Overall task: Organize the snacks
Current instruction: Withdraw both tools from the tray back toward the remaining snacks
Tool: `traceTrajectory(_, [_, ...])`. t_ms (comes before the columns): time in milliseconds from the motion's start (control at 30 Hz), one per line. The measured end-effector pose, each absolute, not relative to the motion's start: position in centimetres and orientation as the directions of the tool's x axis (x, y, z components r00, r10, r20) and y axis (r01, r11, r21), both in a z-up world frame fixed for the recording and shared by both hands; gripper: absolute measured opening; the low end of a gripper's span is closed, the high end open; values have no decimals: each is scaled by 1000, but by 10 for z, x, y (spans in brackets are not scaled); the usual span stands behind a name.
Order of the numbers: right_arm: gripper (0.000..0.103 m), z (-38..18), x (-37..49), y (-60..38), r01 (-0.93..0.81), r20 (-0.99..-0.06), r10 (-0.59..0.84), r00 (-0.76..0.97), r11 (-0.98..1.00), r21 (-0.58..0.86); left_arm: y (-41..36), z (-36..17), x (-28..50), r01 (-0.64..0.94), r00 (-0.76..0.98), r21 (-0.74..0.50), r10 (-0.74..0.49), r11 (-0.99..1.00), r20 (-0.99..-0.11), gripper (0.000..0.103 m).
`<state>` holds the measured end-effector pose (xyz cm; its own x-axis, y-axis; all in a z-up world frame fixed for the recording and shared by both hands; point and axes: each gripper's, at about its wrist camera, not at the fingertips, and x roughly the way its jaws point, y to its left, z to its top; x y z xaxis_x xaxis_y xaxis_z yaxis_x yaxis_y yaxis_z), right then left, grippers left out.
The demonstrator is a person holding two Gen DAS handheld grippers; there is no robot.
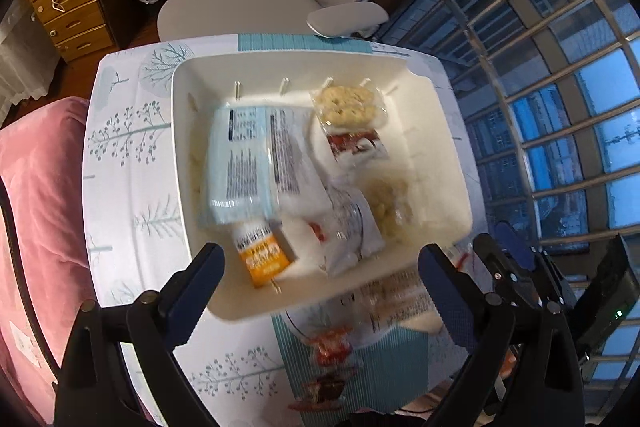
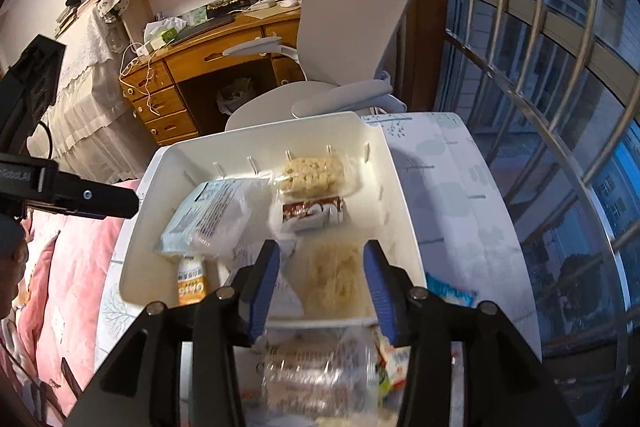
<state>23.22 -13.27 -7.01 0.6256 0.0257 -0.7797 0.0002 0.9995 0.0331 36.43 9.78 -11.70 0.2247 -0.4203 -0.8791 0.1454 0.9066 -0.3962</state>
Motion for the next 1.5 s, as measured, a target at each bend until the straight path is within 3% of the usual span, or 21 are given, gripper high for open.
traceTrajectory(300, [45, -67, 168, -122, 82, -780, -17, 625, 996, 43, 122, -113, 296, 155, 210, -449, -474, 880, -855, 97])
traceTrajectory(700, [45, -83, 98, -118, 157, -807, -14, 590, 983, 98, 135, -134, 222, 184, 174, -407, -437, 895, -883, 96])
traceTrajectory(967, [45, -104, 71, -125, 179, -846, -46, 532, 982, 60, 131, -152, 198, 223, 145, -364, -400, 904, -905, 95])
traceTrajectory(1067, [46, -113, 66, -132, 170, -857, -54, 512, 985, 40, 130, -157, 193, 228, 147, -348, -386, 909, -911, 95])
traceTrajectory(1133, [53, -118, 65, -137, 159, -864, -62, 499, 987, 21, 126, -162, 190, 228, 146, -332, -370, 915, -918, 95])
traceTrajectory(1233, [55, -126, 65, -146, 123, -873, -62, 483, 992, -2, 118, -169, 186, 214, 140, -313, -346, 925, -928, 95])
traceTrajectory(1500, [60, -144, 79, -174, -36, -905, -21, 426, 999, -40, 92, -194, 175, 85, 101, -292, -300, 953, -949, 95])
